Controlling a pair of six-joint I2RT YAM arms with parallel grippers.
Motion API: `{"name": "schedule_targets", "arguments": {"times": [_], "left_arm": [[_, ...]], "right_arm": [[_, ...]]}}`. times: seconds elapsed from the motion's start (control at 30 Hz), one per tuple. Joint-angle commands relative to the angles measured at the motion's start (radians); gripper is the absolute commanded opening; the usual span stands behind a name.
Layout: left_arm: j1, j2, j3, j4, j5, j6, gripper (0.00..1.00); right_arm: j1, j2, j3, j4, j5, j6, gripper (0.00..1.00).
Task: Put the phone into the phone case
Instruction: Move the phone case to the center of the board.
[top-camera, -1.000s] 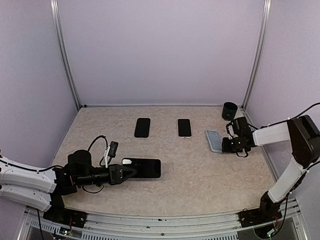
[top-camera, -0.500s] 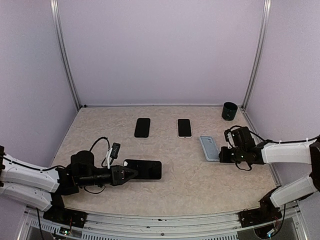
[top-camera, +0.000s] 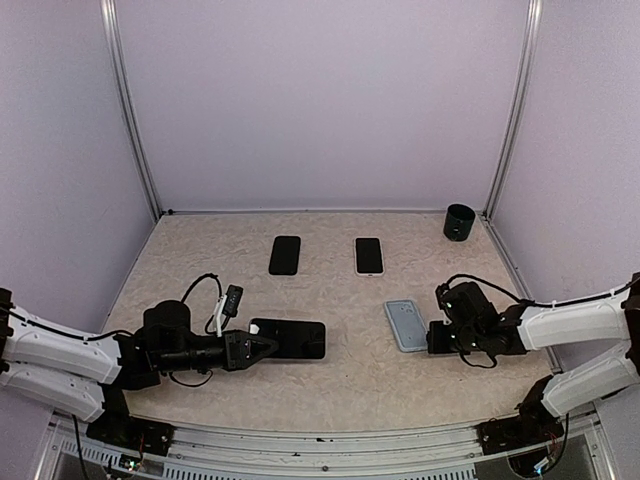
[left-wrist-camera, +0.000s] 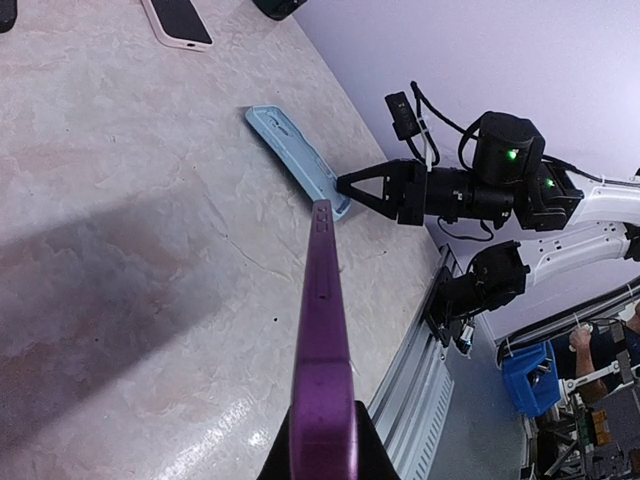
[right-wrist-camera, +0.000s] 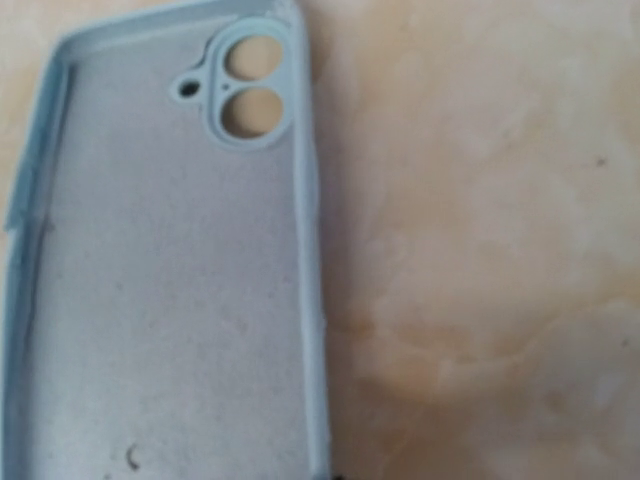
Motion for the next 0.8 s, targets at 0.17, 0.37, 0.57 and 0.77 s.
{"name": "schedule_targets", "arguments": {"times": [0.17,0.37,0.57,0.77], "left_arm": [[-0.004,0.001,0.036,0.089,0.003,0.006,0.0],[-0.005,-0.001,0.028,0.094,0.006,0.002,0.0],[-0.004,-0.011,0.022,0.094,-0.001,0.0,0.0],[-0.005,-0.018,0.011,0.099,-0.001,-0.006,0.0]], "right_arm": [[0.078,0.053,-0.023,0.029,0.045,0.067,0.09],[0.138,0.075,-0.019,0.061,0.023,0.086,0.23],[0.222,0.13,0.018,0.106,0.014,0.122,0.37],[0.291,0.224,0.101,0.133,0.031,0.134,0.42]]}}
